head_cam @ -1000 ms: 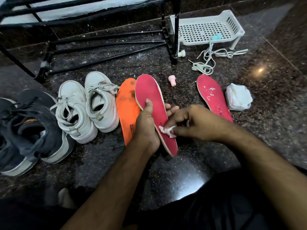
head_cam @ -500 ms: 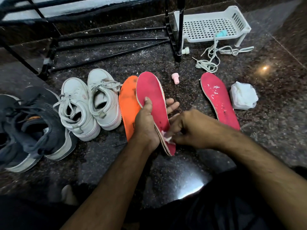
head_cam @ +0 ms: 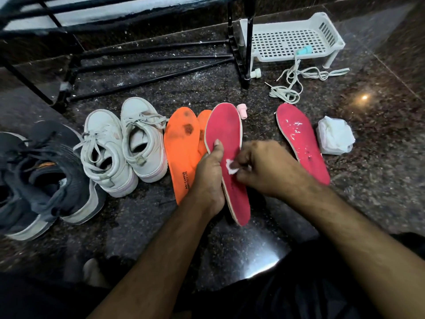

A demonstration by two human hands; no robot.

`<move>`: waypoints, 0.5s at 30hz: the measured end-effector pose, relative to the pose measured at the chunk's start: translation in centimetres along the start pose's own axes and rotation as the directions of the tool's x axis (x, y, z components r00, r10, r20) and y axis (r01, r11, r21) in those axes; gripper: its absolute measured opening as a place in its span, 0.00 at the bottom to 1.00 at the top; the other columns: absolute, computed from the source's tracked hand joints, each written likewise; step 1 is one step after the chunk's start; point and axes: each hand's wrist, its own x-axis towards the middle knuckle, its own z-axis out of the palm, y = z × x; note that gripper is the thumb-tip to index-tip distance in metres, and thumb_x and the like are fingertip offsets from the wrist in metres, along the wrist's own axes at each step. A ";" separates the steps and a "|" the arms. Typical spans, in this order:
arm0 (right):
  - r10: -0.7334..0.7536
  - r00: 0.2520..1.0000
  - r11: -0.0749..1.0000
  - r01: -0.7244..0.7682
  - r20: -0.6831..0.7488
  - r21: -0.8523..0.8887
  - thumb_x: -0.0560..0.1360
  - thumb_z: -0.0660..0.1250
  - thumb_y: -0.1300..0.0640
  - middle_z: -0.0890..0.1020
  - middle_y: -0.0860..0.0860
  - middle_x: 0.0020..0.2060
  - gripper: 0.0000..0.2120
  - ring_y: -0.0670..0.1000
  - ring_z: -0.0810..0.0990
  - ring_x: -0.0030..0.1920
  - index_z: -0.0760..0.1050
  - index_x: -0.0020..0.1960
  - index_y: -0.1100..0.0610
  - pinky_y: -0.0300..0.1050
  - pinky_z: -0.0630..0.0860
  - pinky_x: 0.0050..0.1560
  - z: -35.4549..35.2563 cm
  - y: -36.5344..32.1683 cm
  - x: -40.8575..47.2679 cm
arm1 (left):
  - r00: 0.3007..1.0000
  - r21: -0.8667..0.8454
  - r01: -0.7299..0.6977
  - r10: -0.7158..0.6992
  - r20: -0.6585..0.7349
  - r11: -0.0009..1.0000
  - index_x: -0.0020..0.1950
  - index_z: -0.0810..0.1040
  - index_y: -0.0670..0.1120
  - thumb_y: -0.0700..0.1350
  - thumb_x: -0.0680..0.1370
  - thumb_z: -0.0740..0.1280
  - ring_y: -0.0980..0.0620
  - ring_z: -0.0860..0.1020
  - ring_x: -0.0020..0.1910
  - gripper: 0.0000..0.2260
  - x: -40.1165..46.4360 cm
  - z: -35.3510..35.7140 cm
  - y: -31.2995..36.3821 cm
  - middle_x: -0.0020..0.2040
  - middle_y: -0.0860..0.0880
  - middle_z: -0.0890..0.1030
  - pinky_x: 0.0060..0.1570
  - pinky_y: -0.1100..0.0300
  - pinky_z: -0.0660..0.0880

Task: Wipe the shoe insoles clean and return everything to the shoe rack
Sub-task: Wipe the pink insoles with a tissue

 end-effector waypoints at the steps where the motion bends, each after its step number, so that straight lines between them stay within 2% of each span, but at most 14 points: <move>1: -0.012 0.997 0.999 0.009 0.077 0.047 0.69 0.72 0.55 0.83 0.43 0.39 0.03 0.42 0.82 0.39 0.85 0.41 0.52 0.38 0.76 0.44 -0.2 0.0 -0.4 | 1.000 0.016 0.007 -0.007 -0.006 1.000 0.53 0.81 0.39 0.56 0.85 0.53 0.48 0.84 0.41 0.24 0.0 -0.1 0.3 0.45 0.41 0.85 0.38 0.58 0.82; 2: -0.024 0.986 0.994 0.006 0.165 0.109 0.69 0.74 0.56 0.83 0.41 0.36 0.03 0.37 0.80 0.36 0.86 0.42 0.52 0.35 0.74 0.43 -0.4 0.3 -0.7 | 1.000 0.037 0.016 -0.016 -0.003 0.999 0.57 0.81 0.37 0.57 0.85 0.52 0.45 0.84 0.46 0.27 -0.1 -0.1 0.5 0.50 0.38 0.85 0.39 0.56 0.82; 4: -0.041 0.954 0.939 -0.066 0.298 0.338 0.71 0.76 0.57 0.86 0.45 0.36 0.03 0.36 0.79 0.36 0.87 0.45 0.54 0.32 0.74 0.42 -1.3 0.7 -1.5 | 0.999 0.066 0.036 -0.035 -0.012 0.997 0.65 0.77 0.37 0.59 0.85 0.51 0.40 0.82 0.54 0.29 -0.4 0.4 0.8 0.59 0.34 0.81 0.41 0.52 0.83; 5: -0.013 0.960 0.867 -0.128 0.280 0.481 0.72 0.76 0.59 0.86 0.49 0.37 0.03 0.39 0.79 0.37 0.86 0.46 0.57 0.35 0.76 0.42 -1.7 0.9 -1.6 | 0.999 0.064 0.031 -0.031 -0.009 0.997 0.67 0.76 0.37 0.59 0.84 0.52 0.39 0.81 0.55 0.28 -0.5 0.6 0.8 0.61 0.34 0.80 0.41 0.51 0.83; 6: 0.054 0.978 0.777 -0.167 0.201 0.606 0.73 0.75 0.62 0.87 0.52 0.38 0.04 0.43 0.80 0.37 0.85 0.47 0.59 0.37 0.78 0.42 -1.9 0.9 -1.6 | 1.000 0.062 0.017 -0.017 0.006 0.998 0.68 0.75 0.38 0.59 0.84 0.53 0.40 0.82 0.53 0.27 -0.4 0.6 0.6 0.61 0.35 0.81 0.41 0.50 0.83; 7: 0.153 0.985 0.708 -0.169 0.085 0.685 0.73 0.73 0.65 0.86 0.52 0.39 0.05 0.45 0.81 0.36 0.85 0.48 0.60 0.39 0.79 0.41 -2.0 1.1 -1.2 | 0.999 0.067 0.005 -0.007 0.033 0.998 0.69 0.74 0.39 0.58 0.84 0.54 0.43 0.83 0.51 0.26 -0.3 0.6 0.5 0.59 0.38 0.82 0.41 0.49 0.83; 8: 0.238 0.970 0.703 -0.138 -0.048 0.698 0.74 0.72 0.66 0.85 0.51 0.40 0.06 0.45 0.82 0.36 0.84 0.49 0.58 0.41 0.80 0.39 -2.0 1.3 -0.7 | 0.998 0.089 -0.007 0.001 0.058 0.996 0.69 0.74 0.41 0.59 0.84 0.53 0.46 0.84 0.49 0.26 -0.3 0.5 0.5 0.57 0.42 0.84 0.39 0.49 0.82; 9: 0.286 0.943 0.754 -0.111 -0.171 0.648 0.74 0.71 0.65 0.84 0.49 0.42 0.08 0.44 0.82 0.35 0.84 0.49 0.56 0.43 0.81 0.37 -1.7 1.4 -0.2 | 0.996 0.113 -0.011 0.001 0.093 0.994 0.68 0.75 0.44 0.60 0.84 0.51 0.49 0.85 0.47 0.25 -0.5 0.6 0.5 0.54 0.45 0.85 0.37 0.51 0.82; 10: 0.276 0.927 0.831 -0.097 -0.255 0.547 0.75 0.71 0.63 0.82 0.47 0.43 0.08 0.44 0.82 0.36 0.85 0.51 0.53 0.46 0.82 0.38 -1.3 1.7 0.4 | 0.992 0.125 -0.005 -0.011 0.126 0.992 0.67 0.76 0.46 0.61 0.84 0.49 0.51 0.85 0.46 0.26 -0.6 0.7 0.5 0.53 0.48 0.86 0.36 0.52 0.82; 11: 0.218 0.935 0.907 -0.089 -0.281 0.411 0.74 0.71 0.60 0.81 0.45 0.44 0.09 0.45 0.83 0.39 0.85 0.52 0.50 0.49 0.82 0.42 -0.9 1.8 0.7 | 0.989 0.119 0.010 -0.027 0.144 0.993 0.63 0.78 0.47 0.62 0.84 0.48 0.52 0.85 0.44 0.26 -0.7 0.8 0.4 0.50 0.49 0.86 0.36 0.52 0.82; 13: 0.064 0.971 0.979 -0.017 -0.229 0.203 0.72 0.71 0.59 0.81 0.44 0.45 0.11 0.47 0.82 0.44 0.85 0.52 0.50 0.49 0.79 0.50 0.0 1.6 0.9 | 0.986 0.051 0.050 -0.057 0.158 0.997 0.56 0.79 0.46 0.63 0.83 0.47 0.51 0.85 0.42 0.28 -0.6 0.7 0.3 0.46 0.47 0.86 0.39 0.53 0.82; 15: -0.072 0.995 0.976 0.084 -0.070 0.199 0.69 0.71 0.60 0.83 0.44 0.43 0.09 0.46 0.83 0.43 0.86 0.47 0.52 0.47 0.79 0.50 0.2 1.0 0.4 | 0.983 -0.025 0.082 -0.076 0.168 0.996 0.56 0.80 0.41 0.66 0.82 0.49 0.48 0.85 0.45 0.32 -0.6 0.3 0.5 0.47 0.42 0.86 0.46 0.54 0.83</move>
